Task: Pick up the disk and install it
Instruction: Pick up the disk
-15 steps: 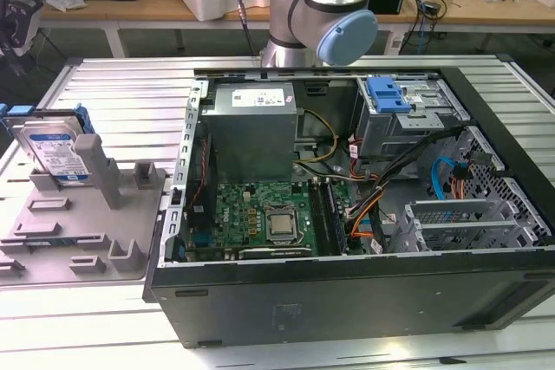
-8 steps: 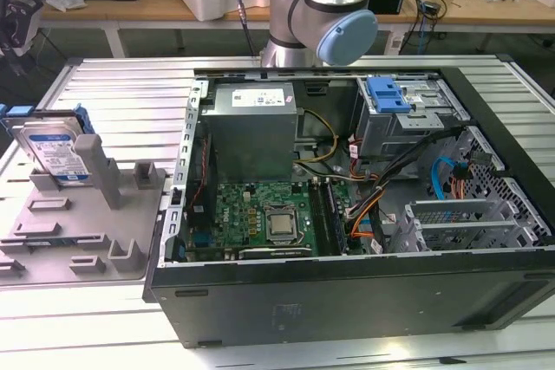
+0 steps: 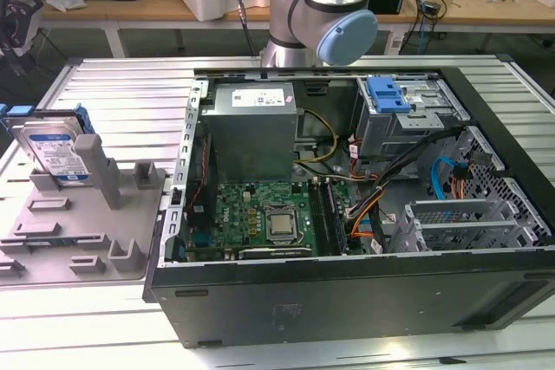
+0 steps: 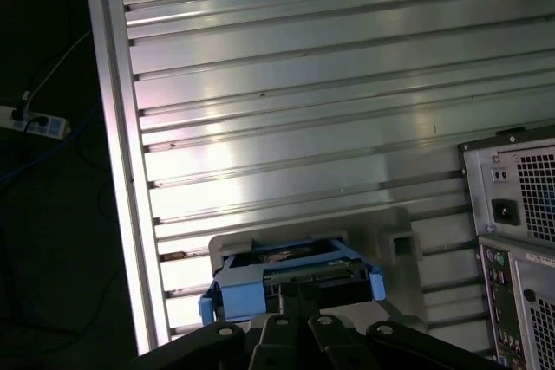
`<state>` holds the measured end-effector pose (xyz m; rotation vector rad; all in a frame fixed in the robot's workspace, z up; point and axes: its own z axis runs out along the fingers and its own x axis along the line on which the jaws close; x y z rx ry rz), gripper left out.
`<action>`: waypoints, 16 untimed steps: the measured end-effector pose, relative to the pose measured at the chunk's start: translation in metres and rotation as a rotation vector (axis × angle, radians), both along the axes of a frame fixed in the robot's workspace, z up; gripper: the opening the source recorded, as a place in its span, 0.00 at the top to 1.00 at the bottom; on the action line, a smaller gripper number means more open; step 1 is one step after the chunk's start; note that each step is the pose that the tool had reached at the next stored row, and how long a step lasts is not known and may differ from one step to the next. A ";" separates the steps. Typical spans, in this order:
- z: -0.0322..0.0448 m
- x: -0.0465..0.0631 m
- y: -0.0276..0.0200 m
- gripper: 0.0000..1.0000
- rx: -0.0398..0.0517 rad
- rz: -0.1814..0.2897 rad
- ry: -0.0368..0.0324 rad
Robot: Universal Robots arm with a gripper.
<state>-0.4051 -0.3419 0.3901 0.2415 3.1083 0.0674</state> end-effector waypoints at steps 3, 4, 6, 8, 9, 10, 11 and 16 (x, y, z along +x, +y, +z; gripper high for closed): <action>0.0000 0.000 0.0000 0.89 0.0000 0.000 0.0000; 0.0000 0.000 0.0000 0.89 0.0000 0.000 0.0000; 0.0000 0.000 0.0000 0.89 -0.0001 0.000 0.0006; 0.0000 0.000 0.0000 0.89 -0.0011 0.003 0.0190; -0.0001 0.000 0.0000 0.89 -0.0015 0.009 0.0274; -0.0002 0.000 0.0000 0.89 -0.0034 0.015 0.0317; -0.0002 0.000 -0.0001 0.89 -0.0057 0.021 0.0332; -0.0006 -0.001 0.0000 0.83 -0.0191 0.049 0.0346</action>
